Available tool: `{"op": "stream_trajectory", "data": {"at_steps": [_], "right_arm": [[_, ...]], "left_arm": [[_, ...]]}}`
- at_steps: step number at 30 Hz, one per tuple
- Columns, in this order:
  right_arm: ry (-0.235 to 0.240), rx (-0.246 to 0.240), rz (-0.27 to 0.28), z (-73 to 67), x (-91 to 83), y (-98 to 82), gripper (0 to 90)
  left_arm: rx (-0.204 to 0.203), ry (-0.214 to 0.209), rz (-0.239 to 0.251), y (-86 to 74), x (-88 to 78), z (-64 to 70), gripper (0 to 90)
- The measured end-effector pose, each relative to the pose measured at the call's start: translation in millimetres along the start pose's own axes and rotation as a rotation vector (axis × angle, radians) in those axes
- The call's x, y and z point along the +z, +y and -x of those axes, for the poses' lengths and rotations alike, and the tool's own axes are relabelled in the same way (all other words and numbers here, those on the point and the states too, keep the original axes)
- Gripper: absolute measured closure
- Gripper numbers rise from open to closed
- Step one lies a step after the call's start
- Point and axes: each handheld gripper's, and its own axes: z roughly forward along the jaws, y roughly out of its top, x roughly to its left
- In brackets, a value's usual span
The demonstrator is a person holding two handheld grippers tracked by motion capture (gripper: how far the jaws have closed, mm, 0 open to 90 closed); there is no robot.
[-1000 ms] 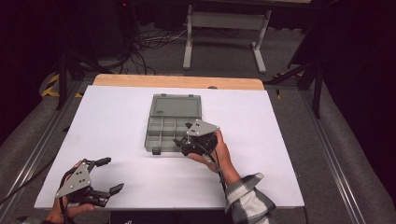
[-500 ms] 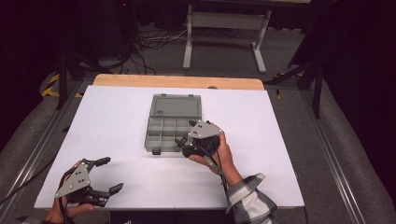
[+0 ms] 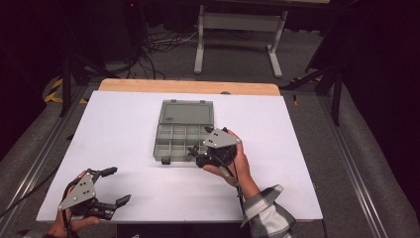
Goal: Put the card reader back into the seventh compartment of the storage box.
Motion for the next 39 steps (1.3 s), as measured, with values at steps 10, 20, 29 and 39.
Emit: {"op": "stream_trajectory", "data": {"at_steps": [10,20,29,39], "right_arm": [[-0.023,-0.011,-0.001,-2.5,-8.9,2.1,13.8],[-0.025,-0.016,0.012,-5.1,-16.9,3.7,12.8],[-0.023,-0.029,0.019,-9.0,-25.4,4.6,12.7],[-0.020,-0.047,0.015,-12.6,-34.9,1.5,12.7]], "left_arm": [[-0.002,0.003,0.002,0.3,-0.4,0.0,7.4],[-0.002,0.005,0.004,0.6,-0.6,-0.3,7.3],[0.000,0.004,0.004,0.9,-1.1,-0.1,7.1],[-0.005,0.004,0.005,0.4,-1.1,-1.0,7.1]]}}
